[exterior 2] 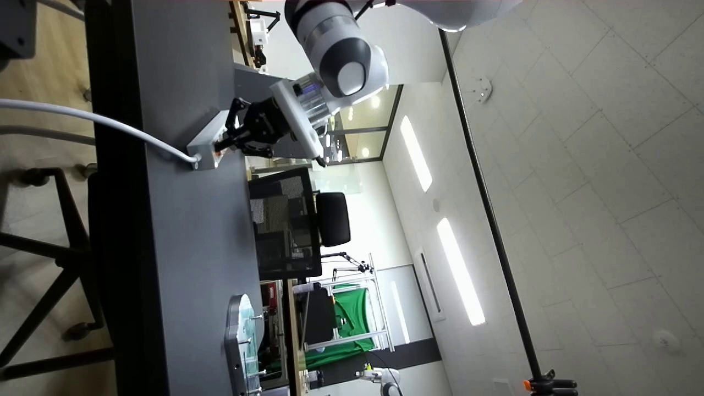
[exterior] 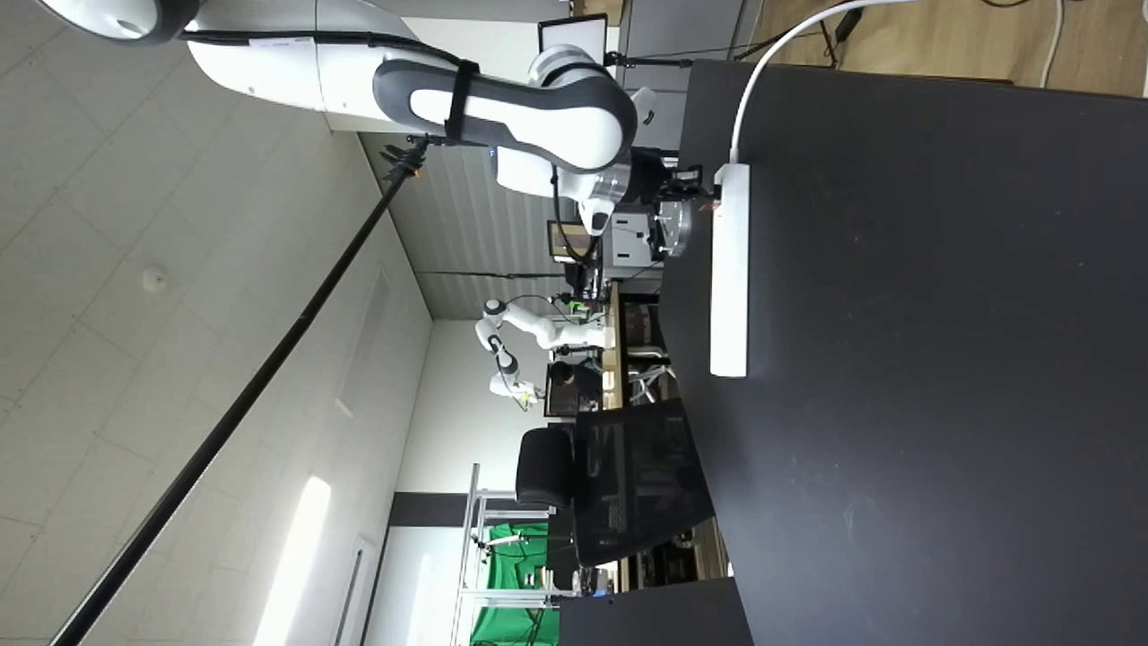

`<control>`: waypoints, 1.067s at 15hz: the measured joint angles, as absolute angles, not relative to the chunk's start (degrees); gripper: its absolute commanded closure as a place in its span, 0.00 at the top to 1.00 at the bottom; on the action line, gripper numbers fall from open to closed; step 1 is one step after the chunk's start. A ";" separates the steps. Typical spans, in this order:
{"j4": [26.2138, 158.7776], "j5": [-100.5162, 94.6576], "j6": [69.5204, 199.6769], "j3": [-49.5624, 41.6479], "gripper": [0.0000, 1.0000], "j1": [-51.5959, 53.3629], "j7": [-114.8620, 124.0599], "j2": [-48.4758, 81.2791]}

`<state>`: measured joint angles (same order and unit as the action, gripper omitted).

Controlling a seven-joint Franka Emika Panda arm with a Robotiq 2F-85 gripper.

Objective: Press the switch on the adapter

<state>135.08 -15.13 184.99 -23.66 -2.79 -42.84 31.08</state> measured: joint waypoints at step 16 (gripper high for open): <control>136.25 -10.49 186.69 -36.43 0.00 14.59 -38.74 35.21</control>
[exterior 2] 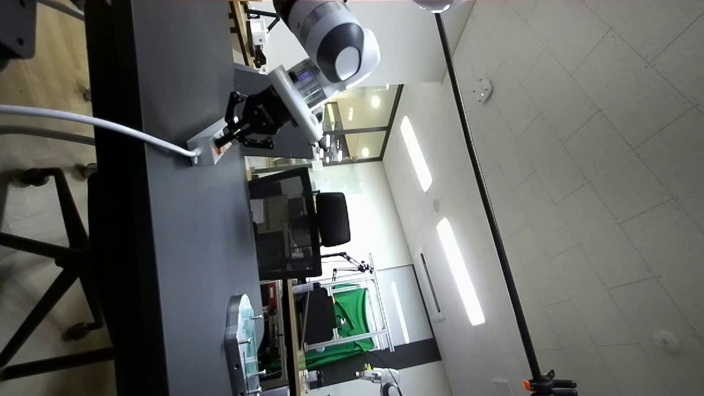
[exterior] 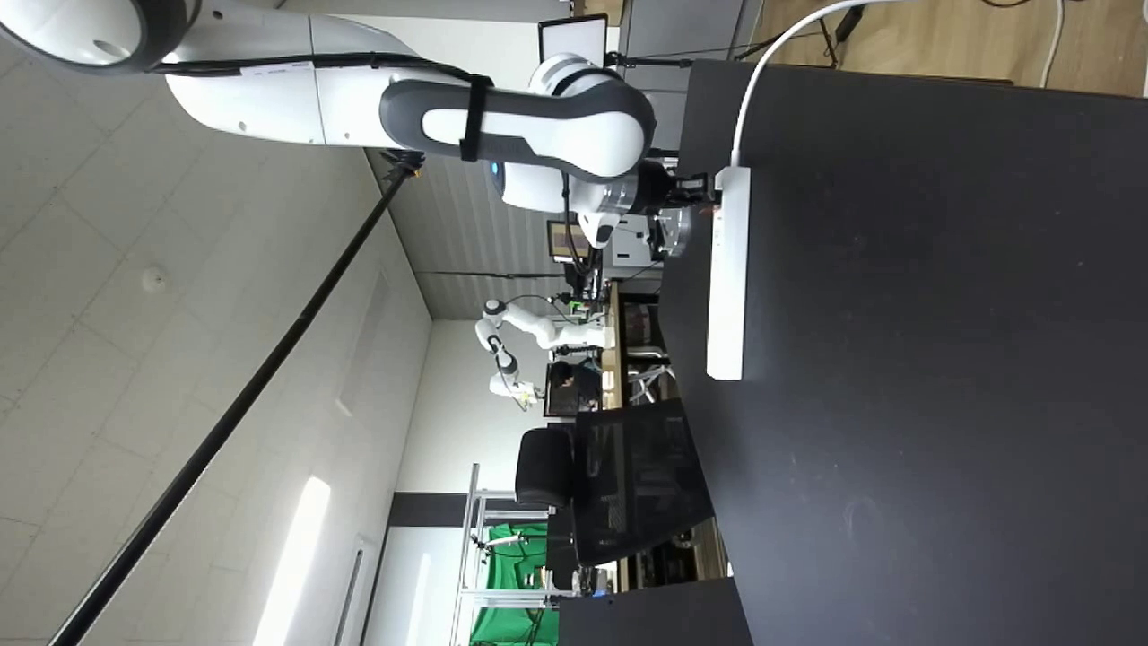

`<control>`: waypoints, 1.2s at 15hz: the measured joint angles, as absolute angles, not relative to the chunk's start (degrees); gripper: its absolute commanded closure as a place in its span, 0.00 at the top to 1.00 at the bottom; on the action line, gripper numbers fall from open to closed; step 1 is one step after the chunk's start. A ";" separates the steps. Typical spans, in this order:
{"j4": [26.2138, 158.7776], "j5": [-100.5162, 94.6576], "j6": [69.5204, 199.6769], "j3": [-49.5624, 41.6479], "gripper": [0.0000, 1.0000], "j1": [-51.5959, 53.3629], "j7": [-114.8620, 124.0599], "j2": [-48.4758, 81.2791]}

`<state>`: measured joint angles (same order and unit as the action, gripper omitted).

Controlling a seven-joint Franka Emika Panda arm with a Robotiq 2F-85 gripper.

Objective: Press the switch on the adapter

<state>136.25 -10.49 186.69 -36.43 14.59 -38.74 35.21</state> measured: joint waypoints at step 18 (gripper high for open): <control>136.95 -21.53 171.39 -40.95 1.00 21.39 -34.82 18.86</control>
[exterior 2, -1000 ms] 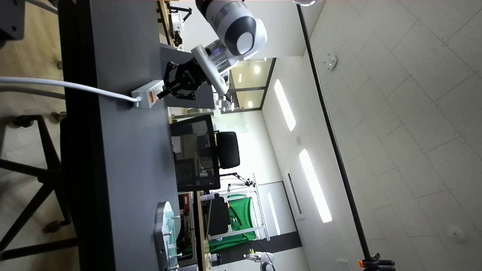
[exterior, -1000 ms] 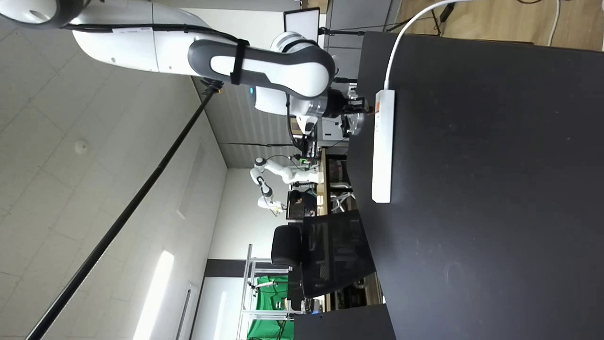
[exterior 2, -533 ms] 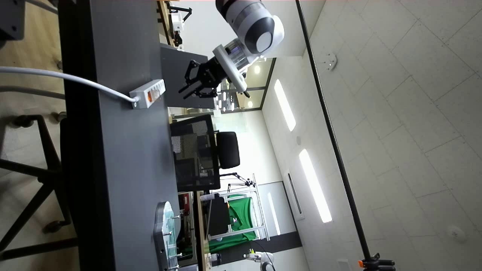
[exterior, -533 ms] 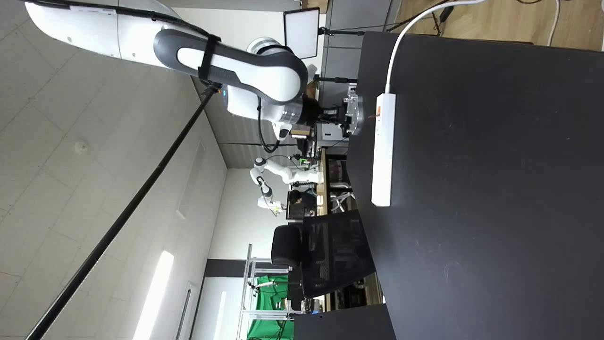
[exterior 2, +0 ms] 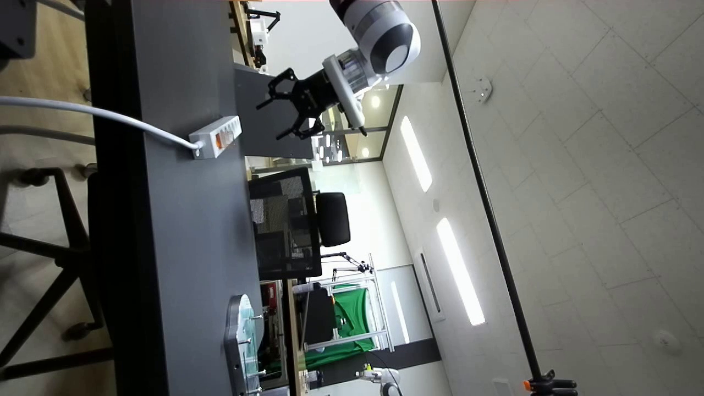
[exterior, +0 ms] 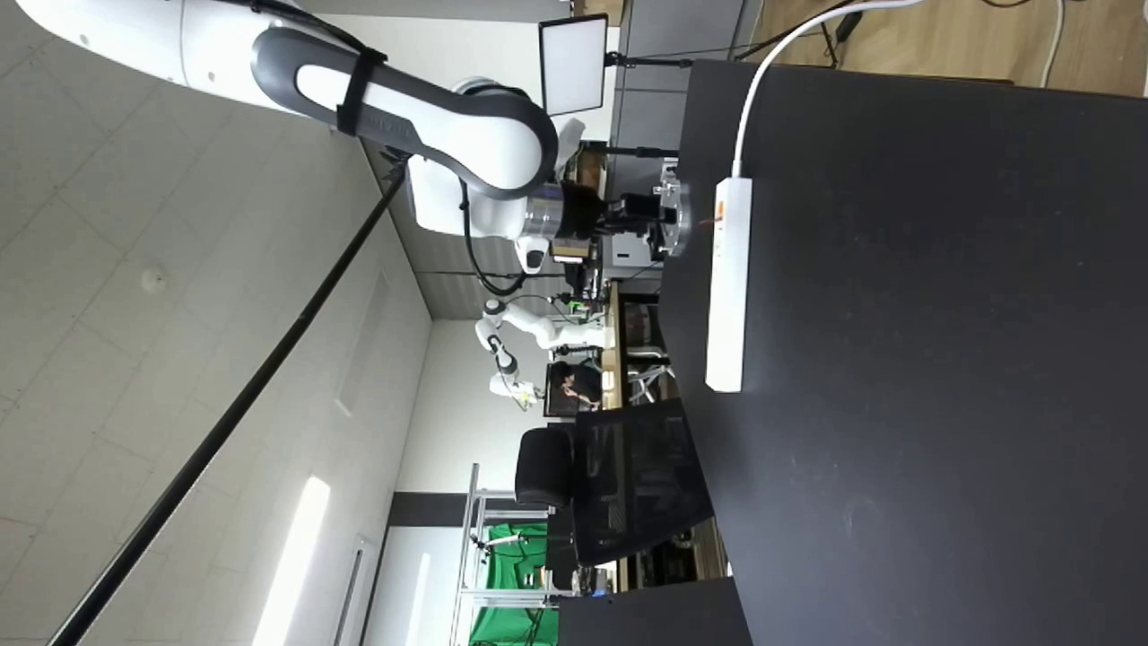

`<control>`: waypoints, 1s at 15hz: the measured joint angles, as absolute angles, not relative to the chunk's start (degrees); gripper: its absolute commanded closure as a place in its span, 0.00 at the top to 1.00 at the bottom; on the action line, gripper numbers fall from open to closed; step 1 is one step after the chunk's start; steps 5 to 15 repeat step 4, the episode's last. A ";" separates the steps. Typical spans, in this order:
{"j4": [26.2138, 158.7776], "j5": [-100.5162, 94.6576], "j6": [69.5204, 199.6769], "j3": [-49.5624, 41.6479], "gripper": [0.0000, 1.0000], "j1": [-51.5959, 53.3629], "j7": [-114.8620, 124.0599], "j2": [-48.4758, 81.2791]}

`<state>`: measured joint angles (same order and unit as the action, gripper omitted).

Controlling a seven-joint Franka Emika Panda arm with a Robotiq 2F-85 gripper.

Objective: Press the switch on the adapter

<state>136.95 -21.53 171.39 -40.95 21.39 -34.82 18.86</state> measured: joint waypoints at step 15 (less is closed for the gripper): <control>136.85 -28.47 166.86 -34.48 1.00 14.06 -33.30 15.70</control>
